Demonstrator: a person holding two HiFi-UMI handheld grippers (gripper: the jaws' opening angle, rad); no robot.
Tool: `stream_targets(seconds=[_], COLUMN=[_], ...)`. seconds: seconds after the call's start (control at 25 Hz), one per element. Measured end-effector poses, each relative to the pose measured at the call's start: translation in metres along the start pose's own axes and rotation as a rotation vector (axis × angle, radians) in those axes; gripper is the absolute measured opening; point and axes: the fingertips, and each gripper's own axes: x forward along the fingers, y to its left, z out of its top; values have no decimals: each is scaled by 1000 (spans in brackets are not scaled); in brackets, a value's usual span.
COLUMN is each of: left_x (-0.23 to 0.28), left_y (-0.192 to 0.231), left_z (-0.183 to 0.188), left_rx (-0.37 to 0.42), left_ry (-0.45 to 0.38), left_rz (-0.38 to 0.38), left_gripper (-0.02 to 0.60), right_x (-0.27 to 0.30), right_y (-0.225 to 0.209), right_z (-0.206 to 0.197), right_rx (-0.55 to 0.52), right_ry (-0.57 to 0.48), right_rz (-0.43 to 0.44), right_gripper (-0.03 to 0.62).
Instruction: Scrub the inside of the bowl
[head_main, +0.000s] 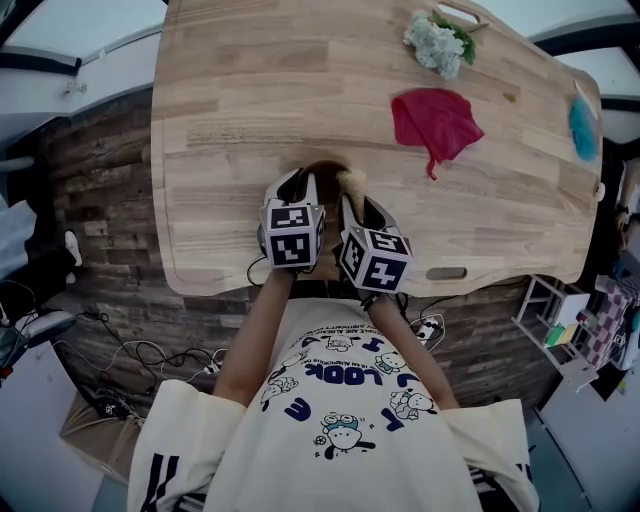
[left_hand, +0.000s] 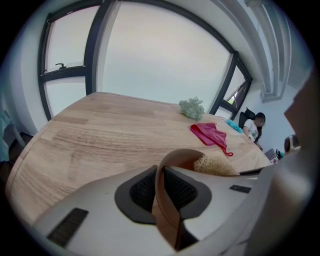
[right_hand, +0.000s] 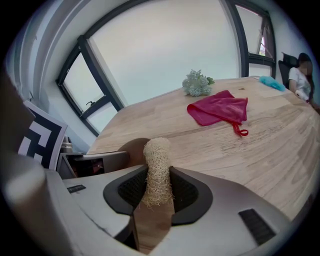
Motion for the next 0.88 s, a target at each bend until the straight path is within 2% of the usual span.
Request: stream_targets(seconds=[0.32, 0.52, 0.6, 0.68, 0.88], left_x=[-1, 0, 0, 0, -2], left_y=[1, -1, -5, -9, -14], left_z=[0, -2, -2, 2, 8], left_rx=[-21, -6, 12, 39, 159], left_ry=[-2, 7, 11, 6, -2], left_rz=[30, -3, -37, -65, -78], left_gripper=[69, 67, 76, 127, 129], right_x=[-2, 0, 1, 2, 3], right_y=[1, -2, -3, -4, -4], right_z=[-2, 2, 4, 5, 9], right_rx=[12, -25, -48, -88, -226], right_ry=[-14, -1, 8, 18, 44], right_rz=[-45, -26, -13, -1, 46], right_gripper=[133, 133, 133, 133, 133])
